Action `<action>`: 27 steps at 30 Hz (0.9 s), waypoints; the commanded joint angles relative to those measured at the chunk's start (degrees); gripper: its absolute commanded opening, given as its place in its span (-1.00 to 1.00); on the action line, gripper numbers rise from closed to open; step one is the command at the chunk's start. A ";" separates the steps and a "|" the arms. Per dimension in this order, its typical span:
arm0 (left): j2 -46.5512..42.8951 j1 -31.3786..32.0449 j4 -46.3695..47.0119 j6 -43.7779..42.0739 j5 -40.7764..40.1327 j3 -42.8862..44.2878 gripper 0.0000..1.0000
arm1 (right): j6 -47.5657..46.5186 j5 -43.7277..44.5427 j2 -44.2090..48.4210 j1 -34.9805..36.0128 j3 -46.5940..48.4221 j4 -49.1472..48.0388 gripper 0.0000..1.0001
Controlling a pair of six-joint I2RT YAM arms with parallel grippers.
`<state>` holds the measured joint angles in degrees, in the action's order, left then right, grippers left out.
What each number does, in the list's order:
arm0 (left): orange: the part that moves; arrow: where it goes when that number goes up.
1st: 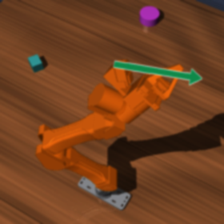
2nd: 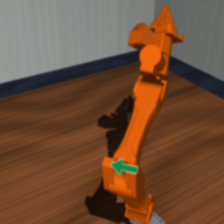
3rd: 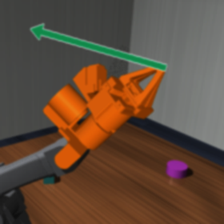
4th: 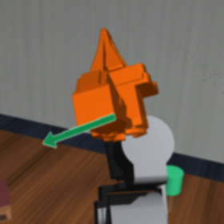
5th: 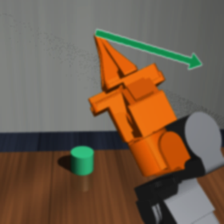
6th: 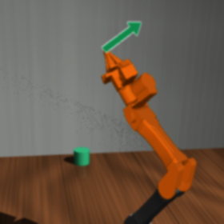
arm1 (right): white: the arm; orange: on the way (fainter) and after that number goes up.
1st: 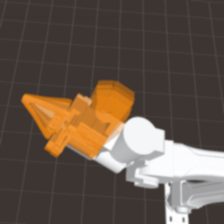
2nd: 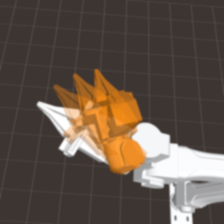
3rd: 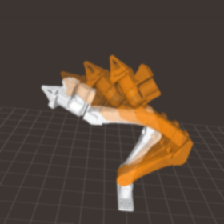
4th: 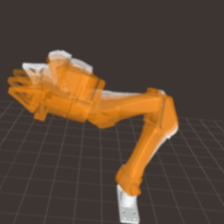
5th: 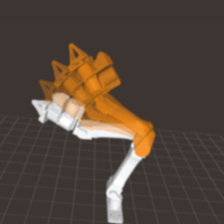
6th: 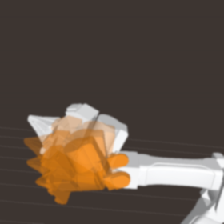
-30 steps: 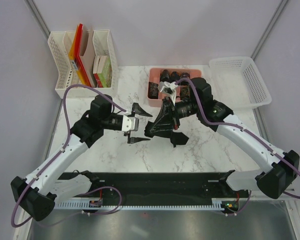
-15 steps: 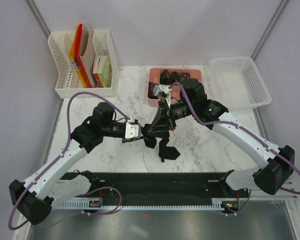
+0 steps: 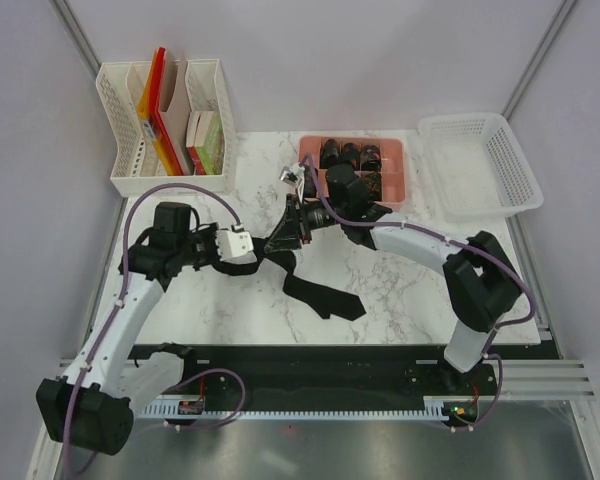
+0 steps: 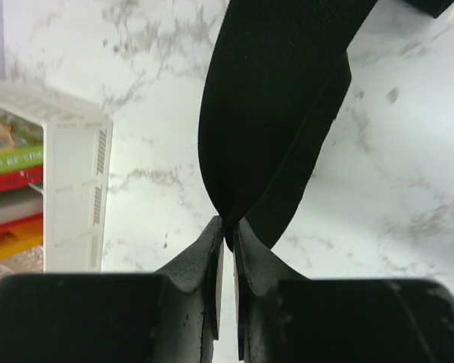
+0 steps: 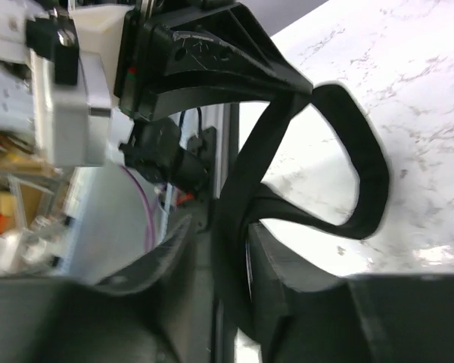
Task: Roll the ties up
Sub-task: Place the tie at the center of the board.
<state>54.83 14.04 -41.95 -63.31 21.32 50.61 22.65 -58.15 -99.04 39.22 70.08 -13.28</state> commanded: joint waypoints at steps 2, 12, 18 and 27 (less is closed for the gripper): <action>3.26 -5.08 -2.17 -13.85 -2.34 0.10 -0.69 | 17.07 1.46 -3.26 -0.55 -0.30 -19.78 0.00; 13.11 -7.10 1.87 -12.28 -2.16 -3.59 -0.60 | -30.10 17.88 5.43 -10.57 -0.10 47.85 0.19; 15.65 -7.36 3.02 -10.52 -0.49 -1.75 -0.59 | -33.99 28.17 9.13 -11.89 -9.25 54.15 0.13; 17.68 -7.36 4.07 -6.66 -0.23 -0.07 -0.56 | -39.88 45.48 5.53 -4.25 -11.45 53.81 -0.02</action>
<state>72.20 6.96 -40.05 -72.73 19.57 48.18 -13.02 -21.76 -93.69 32.05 60.34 40.38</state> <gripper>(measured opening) 0.215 0.499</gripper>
